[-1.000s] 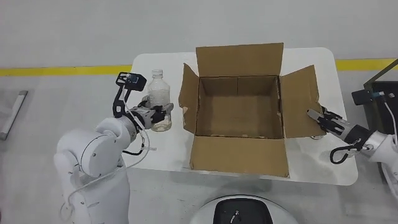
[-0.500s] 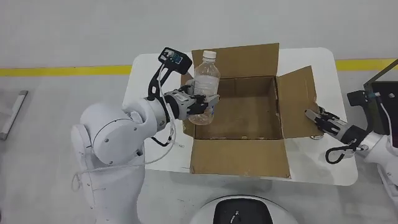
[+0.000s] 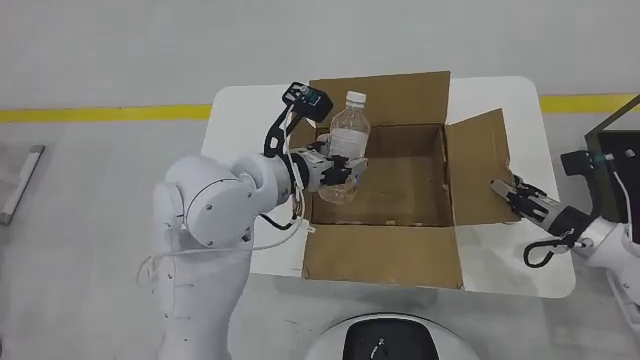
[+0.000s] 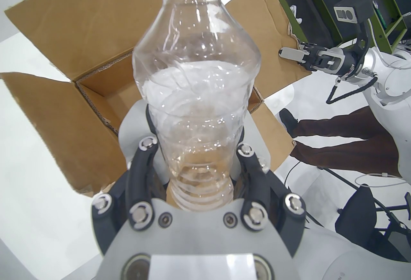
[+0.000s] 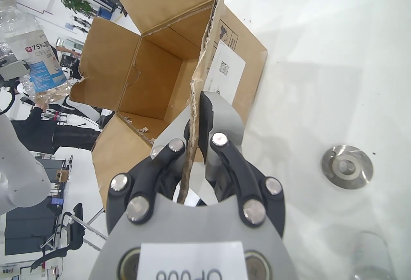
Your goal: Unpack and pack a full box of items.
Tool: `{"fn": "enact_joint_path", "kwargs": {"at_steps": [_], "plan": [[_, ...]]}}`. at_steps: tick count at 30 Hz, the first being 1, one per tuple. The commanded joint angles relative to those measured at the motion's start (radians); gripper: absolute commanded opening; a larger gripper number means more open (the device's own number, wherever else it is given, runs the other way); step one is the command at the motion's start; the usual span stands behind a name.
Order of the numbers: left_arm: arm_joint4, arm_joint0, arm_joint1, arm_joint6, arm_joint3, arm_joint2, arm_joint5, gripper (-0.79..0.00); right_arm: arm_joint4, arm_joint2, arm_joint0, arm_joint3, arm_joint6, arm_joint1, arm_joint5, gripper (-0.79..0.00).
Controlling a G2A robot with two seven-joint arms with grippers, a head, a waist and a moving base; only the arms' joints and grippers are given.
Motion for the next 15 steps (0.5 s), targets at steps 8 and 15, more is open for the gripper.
{"fn": "enact_joint_path", "kwargs": {"at_steps": [8,15], "plan": [[0.006,0.023,0.003,0.051,0.022,0.034,-0.015,-0.785,-0.006,-0.022,0.008,0.003,0.008,0.004,0.000,-0.785],[-0.003,-0.038,-0.002,0.051,0.115,0.114,0.043,-0.785,-0.019,-0.068,0.030,0.003,0.008,0.006,0.013,-0.785]]}}
